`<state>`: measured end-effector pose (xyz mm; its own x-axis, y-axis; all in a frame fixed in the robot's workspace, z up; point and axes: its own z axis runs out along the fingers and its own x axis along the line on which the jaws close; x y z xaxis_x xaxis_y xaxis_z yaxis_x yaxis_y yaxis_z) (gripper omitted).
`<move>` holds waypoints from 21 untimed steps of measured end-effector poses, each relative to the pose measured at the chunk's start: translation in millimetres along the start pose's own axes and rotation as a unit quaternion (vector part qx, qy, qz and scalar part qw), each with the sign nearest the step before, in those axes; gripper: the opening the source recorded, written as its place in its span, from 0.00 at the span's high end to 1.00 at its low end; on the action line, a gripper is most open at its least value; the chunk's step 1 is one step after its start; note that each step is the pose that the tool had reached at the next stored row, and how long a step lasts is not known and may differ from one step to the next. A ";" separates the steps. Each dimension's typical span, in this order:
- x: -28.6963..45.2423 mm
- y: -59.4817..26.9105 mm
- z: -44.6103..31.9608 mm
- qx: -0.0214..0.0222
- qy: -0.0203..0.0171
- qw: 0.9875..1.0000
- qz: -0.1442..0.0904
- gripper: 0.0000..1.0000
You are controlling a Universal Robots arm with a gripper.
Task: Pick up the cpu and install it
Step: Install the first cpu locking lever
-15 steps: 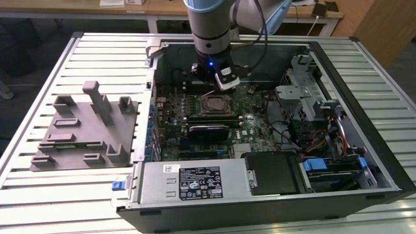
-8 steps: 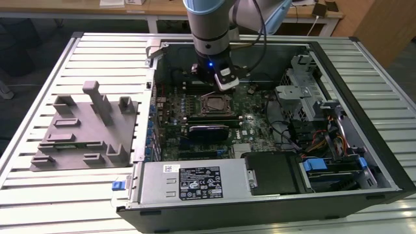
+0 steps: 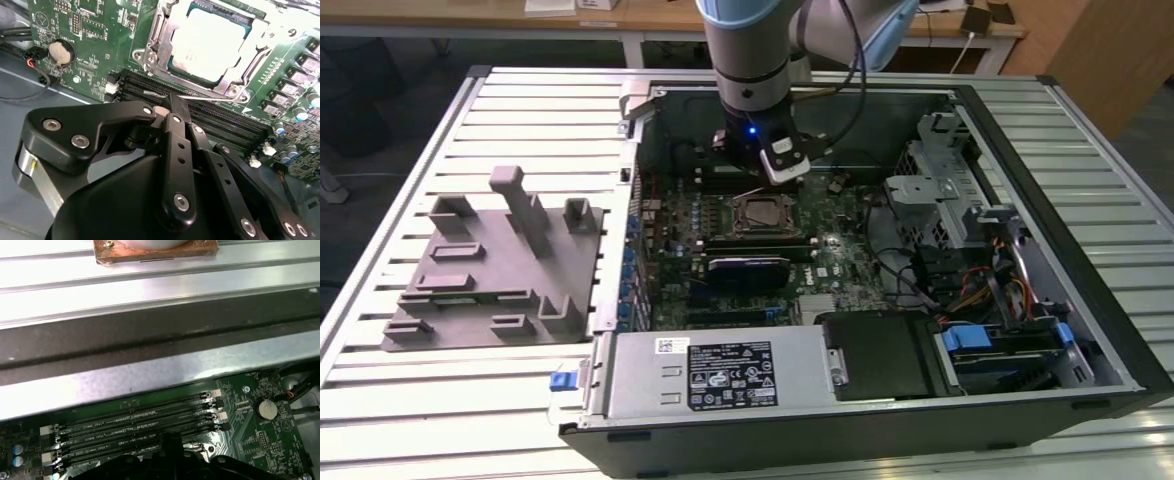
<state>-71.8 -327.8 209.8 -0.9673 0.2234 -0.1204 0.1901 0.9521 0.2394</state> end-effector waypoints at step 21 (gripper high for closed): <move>3.3 6.4 11.9 0.029 -0.013 0.999 0.031 0.89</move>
<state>-71.8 -318.5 199.4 -0.9488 0.2866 -0.1328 0.2595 0.9469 0.1900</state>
